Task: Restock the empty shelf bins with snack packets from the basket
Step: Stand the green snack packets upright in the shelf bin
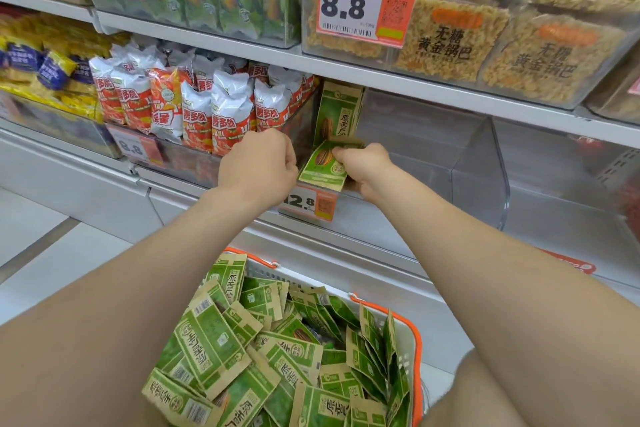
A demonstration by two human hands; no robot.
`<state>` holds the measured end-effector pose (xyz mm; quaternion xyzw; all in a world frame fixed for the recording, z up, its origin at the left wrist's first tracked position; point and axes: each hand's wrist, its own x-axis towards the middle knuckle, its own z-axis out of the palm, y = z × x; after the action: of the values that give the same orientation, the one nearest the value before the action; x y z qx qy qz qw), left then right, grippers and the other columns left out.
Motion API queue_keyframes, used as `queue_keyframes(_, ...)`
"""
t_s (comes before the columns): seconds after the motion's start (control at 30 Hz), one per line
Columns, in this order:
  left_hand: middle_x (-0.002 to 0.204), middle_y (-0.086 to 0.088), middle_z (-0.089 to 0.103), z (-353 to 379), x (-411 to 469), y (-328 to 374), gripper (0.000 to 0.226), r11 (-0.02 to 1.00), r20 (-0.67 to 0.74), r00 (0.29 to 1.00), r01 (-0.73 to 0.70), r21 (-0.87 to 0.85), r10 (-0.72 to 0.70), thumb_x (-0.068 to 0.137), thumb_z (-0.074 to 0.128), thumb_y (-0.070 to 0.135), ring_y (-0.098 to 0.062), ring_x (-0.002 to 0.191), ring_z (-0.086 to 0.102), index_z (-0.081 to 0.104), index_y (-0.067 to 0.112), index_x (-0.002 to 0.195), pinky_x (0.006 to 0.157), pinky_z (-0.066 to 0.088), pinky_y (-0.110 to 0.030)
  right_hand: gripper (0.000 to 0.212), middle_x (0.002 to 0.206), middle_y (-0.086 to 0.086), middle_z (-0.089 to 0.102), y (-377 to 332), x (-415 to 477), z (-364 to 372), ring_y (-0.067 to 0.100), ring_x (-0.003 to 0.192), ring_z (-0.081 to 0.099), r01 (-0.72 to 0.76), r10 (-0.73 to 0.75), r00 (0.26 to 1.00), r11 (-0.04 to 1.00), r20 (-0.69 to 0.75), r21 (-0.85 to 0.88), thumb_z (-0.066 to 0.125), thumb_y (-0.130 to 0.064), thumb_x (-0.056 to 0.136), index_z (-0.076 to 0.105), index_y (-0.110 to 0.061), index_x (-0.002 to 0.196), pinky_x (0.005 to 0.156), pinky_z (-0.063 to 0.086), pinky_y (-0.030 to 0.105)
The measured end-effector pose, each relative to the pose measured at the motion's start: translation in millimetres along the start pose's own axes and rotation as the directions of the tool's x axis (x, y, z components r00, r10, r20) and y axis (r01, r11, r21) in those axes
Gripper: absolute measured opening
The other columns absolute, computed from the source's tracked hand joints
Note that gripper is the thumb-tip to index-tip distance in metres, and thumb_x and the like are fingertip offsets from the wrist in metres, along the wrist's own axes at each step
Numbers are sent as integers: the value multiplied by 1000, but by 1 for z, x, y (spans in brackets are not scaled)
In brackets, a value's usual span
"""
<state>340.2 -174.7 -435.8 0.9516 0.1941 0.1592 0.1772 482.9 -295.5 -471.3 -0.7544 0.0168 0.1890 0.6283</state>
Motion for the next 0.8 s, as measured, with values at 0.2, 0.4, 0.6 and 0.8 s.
queue_keyframes(0.2,89,-3,73,4,1,-6,17,997,15,997,-73,19,73,95,60,21,-30,90,69,75,27,89,73,61,-46,49,114,7,73,4,9,12,24,100,72,2,58,991,888,117,-460,89,-26,78,65,-15,120,91,61,44)
queue_keyframes(0.4,88,1,71,7,5,-7,14,991,19,992,-129,24,128,98,61,26,-25,88,64,75,24,97,67,53,-38,49,116,3,66,4,19,17,21,100,63,-6,83,984,903,159,-430,84,-24,85,62,-13,128,87,53,35)
queue_keyframes(0.6,86,3,70,8,7,-10,13,992,15,992,-124,22,124,98,62,27,-25,84,65,74,27,95,66,54,-38,31,99,6,71,5,22,23,16,80,65,-82,124,983,958,139,-275,83,-7,82,67,-14,108,62,51,29)
queue_keyframes(0.8,84,3,68,7,6,-10,13,990,15,991,-137,31,136,98,61,26,-23,81,63,74,26,95,65,54,-38,17,108,11,77,4,20,28,24,99,73,-102,142,958,981,251,-165,78,-7,89,70,-10,104,98,59,45)
